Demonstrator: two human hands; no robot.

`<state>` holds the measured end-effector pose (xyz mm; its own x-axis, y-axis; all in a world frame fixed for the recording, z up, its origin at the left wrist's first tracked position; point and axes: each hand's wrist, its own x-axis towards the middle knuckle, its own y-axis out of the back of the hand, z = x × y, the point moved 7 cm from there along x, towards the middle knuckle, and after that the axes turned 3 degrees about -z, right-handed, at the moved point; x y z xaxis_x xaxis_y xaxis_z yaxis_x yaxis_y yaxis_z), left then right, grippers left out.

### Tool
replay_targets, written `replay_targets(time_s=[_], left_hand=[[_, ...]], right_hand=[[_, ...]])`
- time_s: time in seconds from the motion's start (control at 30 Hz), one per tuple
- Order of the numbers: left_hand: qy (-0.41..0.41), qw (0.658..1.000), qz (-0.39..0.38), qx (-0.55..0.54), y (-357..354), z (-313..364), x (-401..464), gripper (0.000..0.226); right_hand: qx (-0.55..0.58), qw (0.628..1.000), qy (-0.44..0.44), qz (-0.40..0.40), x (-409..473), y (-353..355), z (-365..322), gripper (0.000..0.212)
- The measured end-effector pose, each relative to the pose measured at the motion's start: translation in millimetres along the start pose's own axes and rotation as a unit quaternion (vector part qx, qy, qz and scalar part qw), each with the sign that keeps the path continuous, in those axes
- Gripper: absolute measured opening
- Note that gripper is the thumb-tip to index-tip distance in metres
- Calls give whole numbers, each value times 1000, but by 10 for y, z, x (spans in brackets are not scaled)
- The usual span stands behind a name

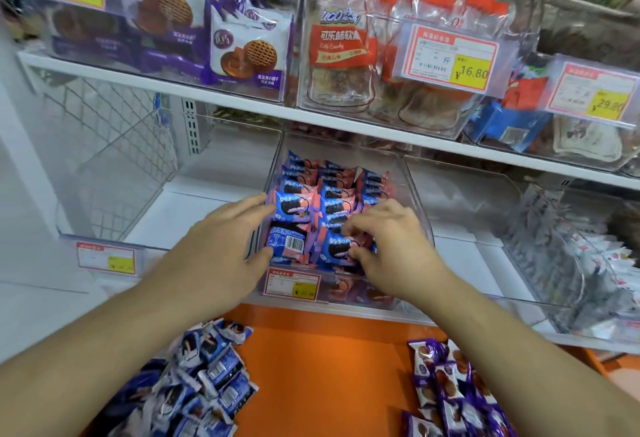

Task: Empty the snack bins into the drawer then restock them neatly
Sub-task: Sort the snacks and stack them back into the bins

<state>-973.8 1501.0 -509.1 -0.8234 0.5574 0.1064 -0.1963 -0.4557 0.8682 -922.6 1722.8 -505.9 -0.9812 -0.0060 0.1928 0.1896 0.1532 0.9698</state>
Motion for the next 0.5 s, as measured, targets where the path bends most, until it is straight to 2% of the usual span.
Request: replay_targets(time_s=[0.13, 0.33, 0.5], left_hand=[[-14, 1000, -2, -11, -4, -65, 17, 68], [-26, 999, 3, -40, 57, -140, 39, 66], [-25, 998, 1, -55, 68, -186, 43, 67]], right_hand=[[-36, 999, -7, -41, 44, -45, -28, 30], [82, 995, 60, -14, 292, -27, -449, 37], [-14, 991, 66, -113, 619, -383, -684, 51]])
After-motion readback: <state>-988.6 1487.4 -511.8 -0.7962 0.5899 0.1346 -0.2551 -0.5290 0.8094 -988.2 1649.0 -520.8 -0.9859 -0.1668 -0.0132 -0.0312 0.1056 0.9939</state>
